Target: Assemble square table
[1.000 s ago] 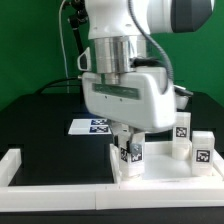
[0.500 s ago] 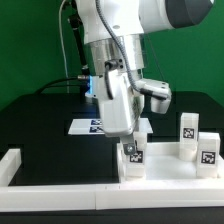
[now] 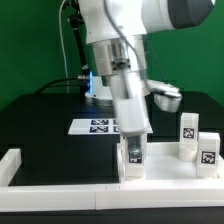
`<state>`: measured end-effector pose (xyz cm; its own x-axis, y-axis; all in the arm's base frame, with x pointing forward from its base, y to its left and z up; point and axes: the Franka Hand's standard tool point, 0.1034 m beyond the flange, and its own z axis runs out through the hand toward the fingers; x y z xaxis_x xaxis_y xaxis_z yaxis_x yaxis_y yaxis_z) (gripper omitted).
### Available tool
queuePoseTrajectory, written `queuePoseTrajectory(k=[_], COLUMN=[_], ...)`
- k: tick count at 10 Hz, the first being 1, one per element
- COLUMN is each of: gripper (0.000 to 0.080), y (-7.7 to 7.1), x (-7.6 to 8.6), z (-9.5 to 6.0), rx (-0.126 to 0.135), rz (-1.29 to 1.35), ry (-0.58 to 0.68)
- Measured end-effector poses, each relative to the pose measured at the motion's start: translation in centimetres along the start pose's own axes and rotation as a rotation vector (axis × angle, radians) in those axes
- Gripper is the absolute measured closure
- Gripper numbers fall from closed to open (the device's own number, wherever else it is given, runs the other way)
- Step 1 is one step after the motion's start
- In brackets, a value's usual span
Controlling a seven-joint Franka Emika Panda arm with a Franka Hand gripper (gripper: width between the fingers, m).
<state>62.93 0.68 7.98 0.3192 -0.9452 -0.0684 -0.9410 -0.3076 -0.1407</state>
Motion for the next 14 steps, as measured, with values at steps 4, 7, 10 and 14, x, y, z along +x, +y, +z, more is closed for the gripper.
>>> queuePoseTrajectory(k=[4, 7, 10, 14], gripper=[0.015, 0.015, 0.0411, 0.0511], y=[0.06, 0.33, 0.38, 0.48], x=[0.2, 0.24, 0.28, 0.43], z=[0.07, 0.76, 0.82, 0.85], rx=[0.0, -0.041, -0.041, -0.039], rz=[-0.269, -0.727, -0.672, -0.436], ry=[0.006, 0.021, 0.022, 0.027])
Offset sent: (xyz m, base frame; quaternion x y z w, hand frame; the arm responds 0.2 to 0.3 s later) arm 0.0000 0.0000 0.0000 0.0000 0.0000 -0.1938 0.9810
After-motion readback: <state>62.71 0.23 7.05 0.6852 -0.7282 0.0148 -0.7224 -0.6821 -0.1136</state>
